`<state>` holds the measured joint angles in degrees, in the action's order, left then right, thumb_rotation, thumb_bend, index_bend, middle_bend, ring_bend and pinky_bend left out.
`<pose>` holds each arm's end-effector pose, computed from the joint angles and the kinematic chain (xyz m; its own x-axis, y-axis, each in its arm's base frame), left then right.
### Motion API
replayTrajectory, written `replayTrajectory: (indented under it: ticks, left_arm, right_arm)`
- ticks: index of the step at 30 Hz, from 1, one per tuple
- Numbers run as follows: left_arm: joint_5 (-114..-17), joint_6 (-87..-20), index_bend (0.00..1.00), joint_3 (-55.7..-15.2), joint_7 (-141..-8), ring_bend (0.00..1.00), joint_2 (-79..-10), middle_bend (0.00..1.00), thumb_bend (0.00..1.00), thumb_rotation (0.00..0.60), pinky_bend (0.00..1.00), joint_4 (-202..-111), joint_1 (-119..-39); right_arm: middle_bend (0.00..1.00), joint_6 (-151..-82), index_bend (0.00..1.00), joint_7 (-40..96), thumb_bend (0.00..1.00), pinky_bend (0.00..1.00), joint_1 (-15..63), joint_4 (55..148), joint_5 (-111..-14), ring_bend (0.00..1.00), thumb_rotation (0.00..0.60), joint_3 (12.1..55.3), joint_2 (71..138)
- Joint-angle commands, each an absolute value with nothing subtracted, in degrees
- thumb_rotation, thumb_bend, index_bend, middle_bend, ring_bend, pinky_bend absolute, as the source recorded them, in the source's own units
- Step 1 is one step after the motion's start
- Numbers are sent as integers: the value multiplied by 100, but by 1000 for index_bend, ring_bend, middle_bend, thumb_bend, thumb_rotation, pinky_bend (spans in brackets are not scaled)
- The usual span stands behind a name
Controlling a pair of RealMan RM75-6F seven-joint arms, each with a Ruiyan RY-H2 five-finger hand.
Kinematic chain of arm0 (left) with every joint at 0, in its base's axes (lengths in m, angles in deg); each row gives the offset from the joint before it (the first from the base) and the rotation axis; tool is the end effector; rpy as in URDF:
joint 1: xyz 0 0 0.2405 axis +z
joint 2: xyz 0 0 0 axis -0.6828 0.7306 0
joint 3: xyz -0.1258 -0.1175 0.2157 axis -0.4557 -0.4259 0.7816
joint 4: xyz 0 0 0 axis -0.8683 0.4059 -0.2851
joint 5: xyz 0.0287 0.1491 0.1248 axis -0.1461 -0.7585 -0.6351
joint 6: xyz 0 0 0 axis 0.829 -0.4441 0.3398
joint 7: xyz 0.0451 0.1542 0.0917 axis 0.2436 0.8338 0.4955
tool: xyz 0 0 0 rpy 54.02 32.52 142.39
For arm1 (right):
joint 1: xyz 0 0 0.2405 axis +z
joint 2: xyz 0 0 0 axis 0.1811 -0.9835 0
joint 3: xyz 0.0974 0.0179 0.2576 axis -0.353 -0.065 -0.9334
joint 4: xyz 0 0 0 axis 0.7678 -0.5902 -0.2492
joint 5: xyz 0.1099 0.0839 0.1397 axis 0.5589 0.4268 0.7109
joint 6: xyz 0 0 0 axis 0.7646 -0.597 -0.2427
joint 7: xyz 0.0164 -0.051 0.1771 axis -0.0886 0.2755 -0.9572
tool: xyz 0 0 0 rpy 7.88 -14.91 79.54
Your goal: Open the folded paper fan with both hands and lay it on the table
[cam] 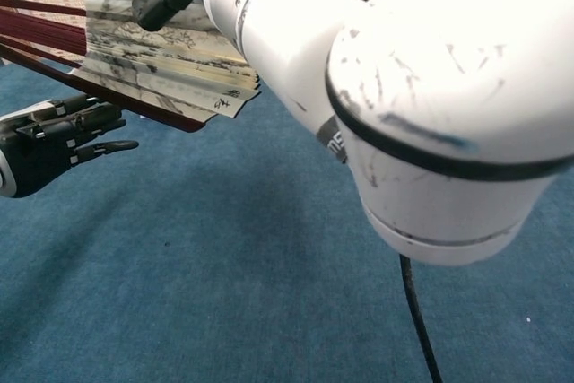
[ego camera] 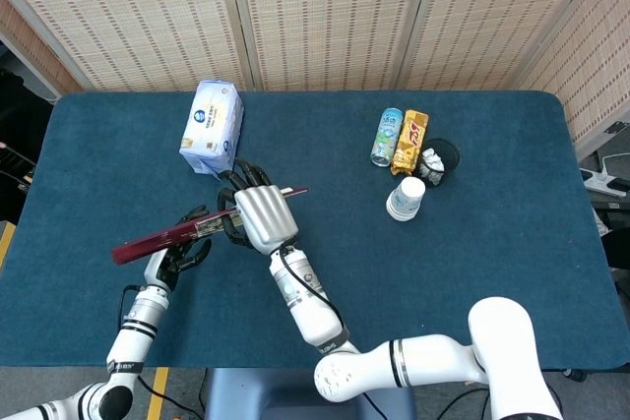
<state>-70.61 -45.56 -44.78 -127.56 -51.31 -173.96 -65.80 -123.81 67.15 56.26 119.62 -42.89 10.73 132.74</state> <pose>-0.2250 0.3378 -0.0019 -0.8607 0.1818 0.4755 0.5078 0.2413 0.8270 0.1014 -0.3804 -0.0453 0.0205 -0.1935 0.9809 -0.9094 -0.4113 -0.0622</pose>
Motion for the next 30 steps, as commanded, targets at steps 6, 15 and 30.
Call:
replayTrajectory:
  ticks: [6, 15, 30]
  left_arm:
    - [-6807, -4463, 295, -4632, -12622, 0, -5310, 54, 381, 600, 194, -17212, -6702]
    - [-6571, -4464, 506, -4773, -12496, 0, -5425, 82, 365, 600, 194, -17182, -6689]
    - [-6633, -4758, 798, -4920, -12393, 21, -5509, 188, 675, 600, 196, -17196, -6557]
  right_arm:
    - [188, -12421, 765, 6704, 579, 114, 5702, 11922, -4264, 0, 600, 1088, 13350]
    - [188, -12512, 765, 6738, 579, 114, 5758, 11891, -4228, 0, 600, 1114, 13399]
    - [188, -12559, 764, 6707, 579, 114, 5730, 11885, -4219, 0, 600, 1173, 13368]
